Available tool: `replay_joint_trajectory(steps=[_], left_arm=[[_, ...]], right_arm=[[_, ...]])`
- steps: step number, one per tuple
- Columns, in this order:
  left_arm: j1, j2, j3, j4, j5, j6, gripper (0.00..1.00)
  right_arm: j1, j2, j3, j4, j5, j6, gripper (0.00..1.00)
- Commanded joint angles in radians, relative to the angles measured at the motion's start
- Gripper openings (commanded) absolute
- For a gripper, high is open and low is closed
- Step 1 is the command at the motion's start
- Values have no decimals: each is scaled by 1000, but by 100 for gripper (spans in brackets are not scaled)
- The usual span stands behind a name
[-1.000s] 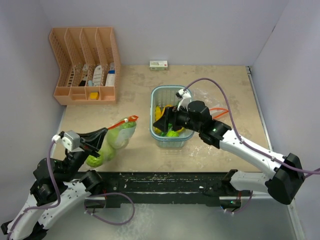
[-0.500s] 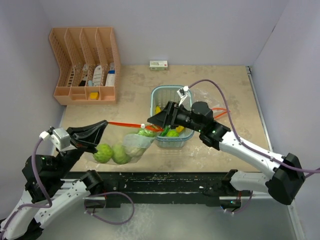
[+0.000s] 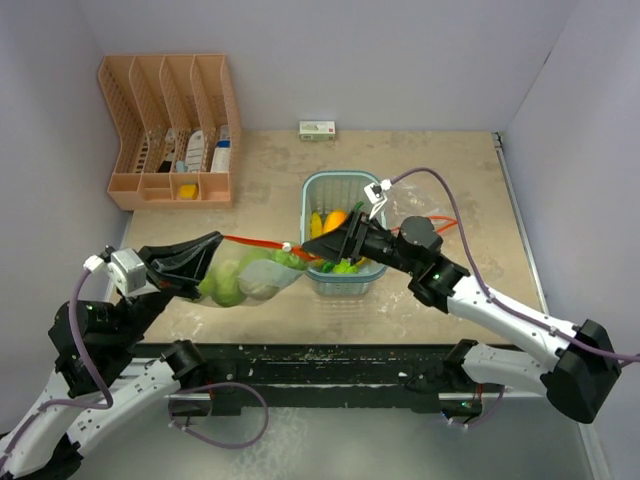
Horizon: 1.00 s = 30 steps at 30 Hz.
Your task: Place the food in the zip-top bag and seal the zipper
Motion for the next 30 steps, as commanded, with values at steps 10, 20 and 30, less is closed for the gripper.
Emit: replay_joint_trajectory(steps=[10, 20, 30], left_arm=[[4, 16, 94, 121, 33, 16, 0], [3, 27, 94, 125, 34, 18, 0], [4, 22, 79, 147, 23, 17, 0]], right_arm=[[-7, -41, -270, 623, -154, -138, 80], [-8, 40, -242, 808, -300, -118, 67], [-6, 146, -184, 833, -421, -61, 36]])
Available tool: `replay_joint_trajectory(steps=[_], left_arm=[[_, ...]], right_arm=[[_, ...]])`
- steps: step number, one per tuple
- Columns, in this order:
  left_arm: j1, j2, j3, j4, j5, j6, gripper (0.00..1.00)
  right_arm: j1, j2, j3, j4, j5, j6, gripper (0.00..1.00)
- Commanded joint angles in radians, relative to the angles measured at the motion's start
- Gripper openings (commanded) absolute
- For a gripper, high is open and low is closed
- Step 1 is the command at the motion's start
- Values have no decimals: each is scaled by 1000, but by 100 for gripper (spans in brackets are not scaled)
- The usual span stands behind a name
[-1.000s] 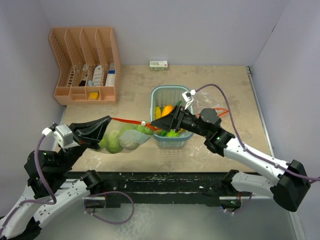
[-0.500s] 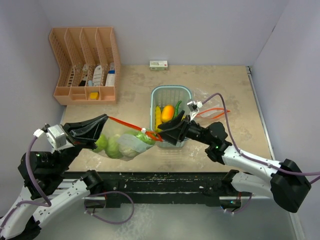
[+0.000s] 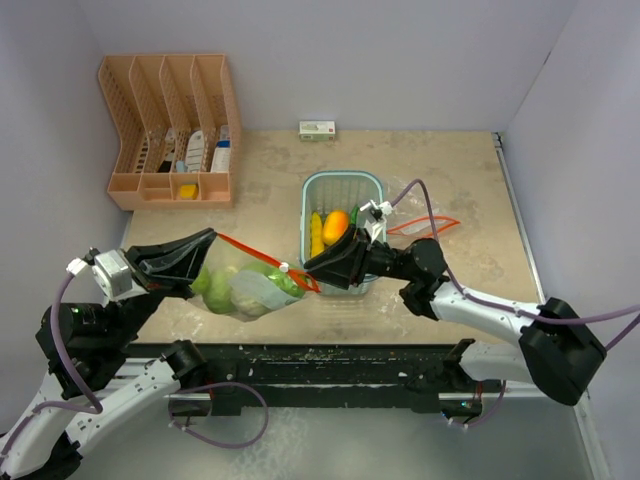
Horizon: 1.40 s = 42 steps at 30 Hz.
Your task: Place the food in the zip-top bag and seal the zipper
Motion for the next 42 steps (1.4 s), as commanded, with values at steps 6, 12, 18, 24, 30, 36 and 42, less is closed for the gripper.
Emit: replay_joint_trajectory(steps=[6, 12, 18, 24, 30, 36, 42], left_arm=[[3, -13, 10, 125, -20, 12, 0], [3, -27, 11, 127, -24, 11, 0], [3, -32, 17, 118, -27, 11, 0], [3, -27, 15, 131, -24, 4, 0], [4, -13, 25, 135, -14, -1, 0], [3, -18, 35, 120, -13, -1, 0], [3, -29, 29, 107, -28, -1, 0]], right_arm=[[-1, 28, 58, 14, -75, 22, 8], [-1, -113, 69, -344, 5, -160, 0], [0, -261, 116, -644, 58, -398, 39], [0, -354, 82, -646, 170, -415, 75], [0, -253, 80, -479, 146, -379, 74], [-1, -189, 76, -303, -42, -338, 69], [0, -209, 87, -290, -161, -349, 70]])
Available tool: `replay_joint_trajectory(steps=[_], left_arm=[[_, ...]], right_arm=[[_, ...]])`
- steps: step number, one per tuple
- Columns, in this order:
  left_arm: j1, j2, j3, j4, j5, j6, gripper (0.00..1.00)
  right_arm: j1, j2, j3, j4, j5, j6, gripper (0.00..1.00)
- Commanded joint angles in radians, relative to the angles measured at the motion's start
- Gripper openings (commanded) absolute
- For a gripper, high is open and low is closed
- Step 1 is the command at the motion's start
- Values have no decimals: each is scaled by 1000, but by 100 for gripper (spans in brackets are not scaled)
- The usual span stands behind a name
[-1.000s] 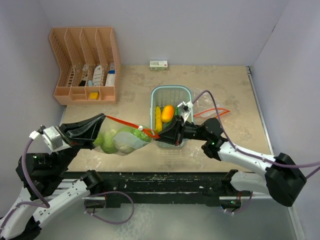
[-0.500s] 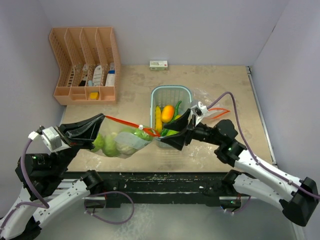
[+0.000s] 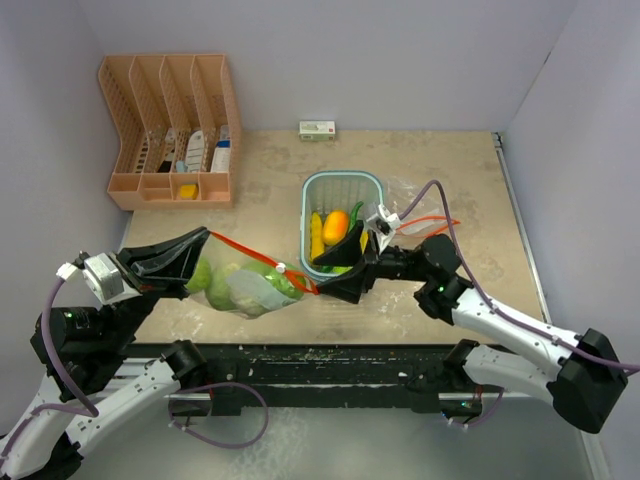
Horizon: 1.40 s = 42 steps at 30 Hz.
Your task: Place the food in the zip-top bag and seal the zipper
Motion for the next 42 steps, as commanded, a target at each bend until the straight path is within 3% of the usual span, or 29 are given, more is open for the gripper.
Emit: replay_joint_trajectory(steps=[1, 13, 25, 42], left_arm=[[3, -12, 30, 86, -6, -9, 0], [3, 0, 32, 97, -4, -7, 0], [3, -2, 26, 97, -5, -11, 0], [3, -14, 22, 93, -7, -13, 0]], right_arm=[[0, -30, 28, 87, -124, -12, 69], [0, -56, 42, 52, -202, -19, 71], [4, -52, 113, -159, -27, -139, 71], [4, -12, 157, -166, -33, -144, 45]])
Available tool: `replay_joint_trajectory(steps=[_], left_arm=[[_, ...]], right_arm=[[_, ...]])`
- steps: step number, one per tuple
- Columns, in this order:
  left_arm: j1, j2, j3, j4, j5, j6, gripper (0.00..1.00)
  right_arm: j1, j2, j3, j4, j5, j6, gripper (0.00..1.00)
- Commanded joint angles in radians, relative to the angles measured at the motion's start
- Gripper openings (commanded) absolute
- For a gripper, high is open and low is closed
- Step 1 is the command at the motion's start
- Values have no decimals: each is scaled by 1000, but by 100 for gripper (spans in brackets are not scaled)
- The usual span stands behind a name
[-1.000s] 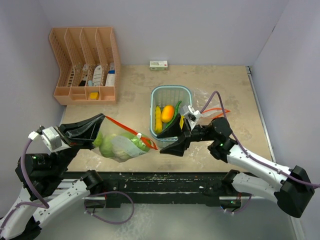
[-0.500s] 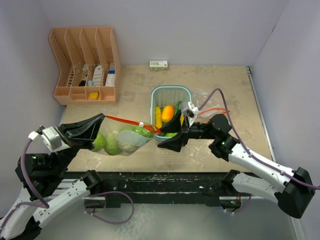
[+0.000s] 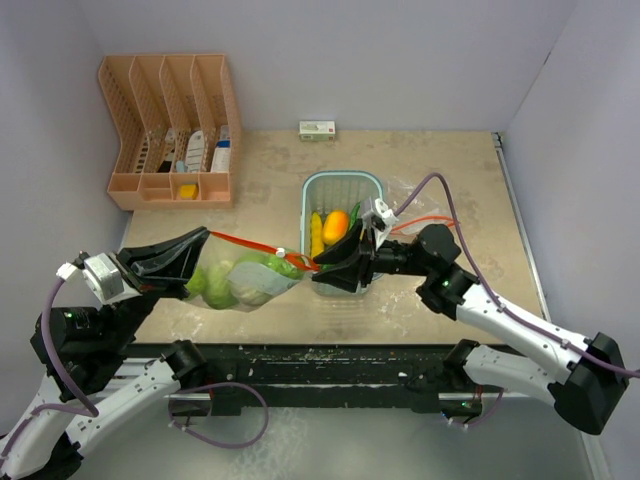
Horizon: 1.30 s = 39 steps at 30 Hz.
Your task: Place the food in the zip-top bag and seal the zipper
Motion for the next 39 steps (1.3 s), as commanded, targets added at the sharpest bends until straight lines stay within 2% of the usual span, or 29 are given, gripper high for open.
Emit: replay_joint_trajectory(steps=[1, 4, 6, 7, 9, 12, 16, 20, 23, 26, 31, 34, 36, 39], left_arm=[[3, -14, 22, 93, -6, -12, 0], [3, -16, 17, 94, -7, -13, 0], [3, -19, 15, 97, -7, -14, 0], [3, -20, 15, 97, -8, -14, 0], [3, -20, 14, 97, -8, -14, 0], [3, -20, 14, 79, -13, -13, 0], [4, -33, 7, 23, -32, -7, 0], [3, -56, -18, -82, -93, -9, 0], [3, -65, -49, -163, -182, -38, 0], [3, -74, -92, -205, -279, -92, 0], [3, -45, -189, -217, -410, -166, 0], [3, -4, -219, -219, -467, -189, 0], [3, 18, -228, -220, -510, -197, 0], [3, 41, -231, -202, -555, -187, 0]], right_arm=[[4, 17, 59, 39, -32, 2, 45], [4, 20, 58, 49, -44, 12, 44], [5, 17, 60, 49, -38, 12, 40], [4, 19, 62, 49, -40, 12, 36], [4, 26, 72, 42, -43, 14, 21], [4, 27, 83, 20, -27, 14, 7], [5, 9, 100, -51, 13, 0, 0], [5, 3, 179, -190, 65, -80, 0], [4, 5, 285, -352, 92, -165, 0], [4, 14, 398, -441, 118, -219, 0], [5, 89, 439, -449, 57, -218, 0], [18, 138, 391, -357, 11, -158, 0], [53, 166, 394, -330, 28, -154, 0], [126, 198, 465, -400, 91, -202, 0]])
